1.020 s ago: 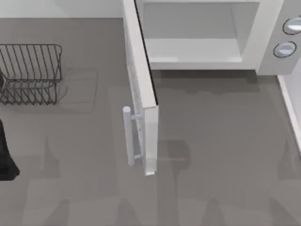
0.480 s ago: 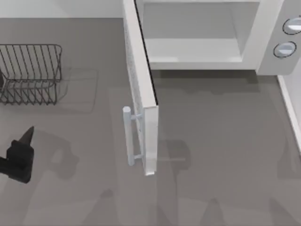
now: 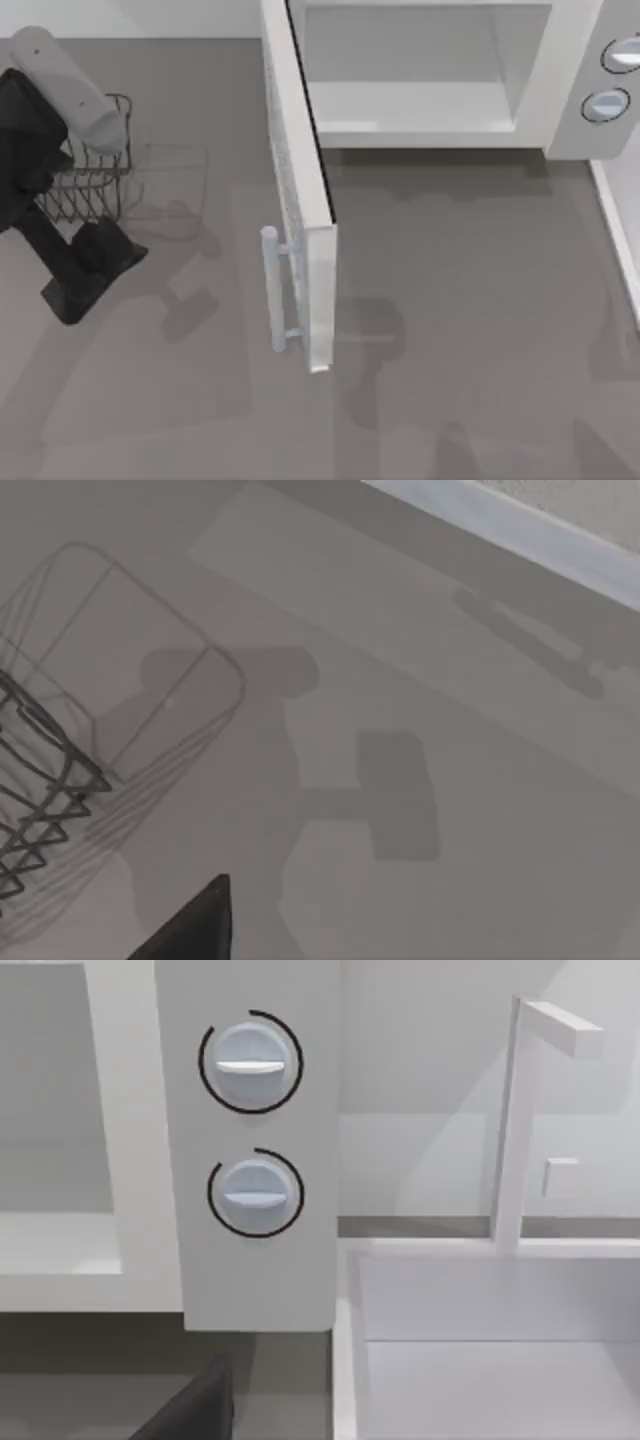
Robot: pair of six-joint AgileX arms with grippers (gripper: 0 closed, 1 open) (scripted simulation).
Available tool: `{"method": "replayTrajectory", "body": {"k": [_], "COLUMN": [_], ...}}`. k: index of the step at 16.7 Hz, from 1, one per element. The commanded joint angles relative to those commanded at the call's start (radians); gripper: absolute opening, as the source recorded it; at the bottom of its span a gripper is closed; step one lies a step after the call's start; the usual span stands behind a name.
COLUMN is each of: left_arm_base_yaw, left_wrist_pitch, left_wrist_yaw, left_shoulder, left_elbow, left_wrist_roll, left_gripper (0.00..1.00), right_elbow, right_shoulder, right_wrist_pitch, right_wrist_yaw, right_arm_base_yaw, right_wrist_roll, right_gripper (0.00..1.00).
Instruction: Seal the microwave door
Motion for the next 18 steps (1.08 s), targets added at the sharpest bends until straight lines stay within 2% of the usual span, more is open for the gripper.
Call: {"method": "replayTrajectory", "body": {"k": [5,10,13,18], "left_arm_base_yaw": [-0.066,-0.099,-0.105,-0.105], "left_wrist_pitch": [-0.312,-0.508,-0.558,-0.567], "left_wrist_yaw": [0.098,0.176,0.202,0.207], "left_shoulder": [0.369,0.612,0.68,0.692], "left_elbow": [0.45,0.808,0.919,0.941], "left_wrist_roll": [0.194,0.335,0.379,0.387], "left_gripper": [1.0,1.0,1.0,1.0], "right_elbow": [0.0,0.0,0.0,0.0], "right_shoulder": [0.0,0.0,0.0,0.0], "right_wrist_pitch": [0.0,0.0,0.0,0.0], "right_wrist_yaw": [0.0,0.0,0.0,0.0], "right_arm_base_yaw": [0.0,0.0,0.0,0.0], "right_wrist_roll": [0.0,0.0,0.0,0.0], "right_gripper": [1.0,1.0,1.0,1.0]}}
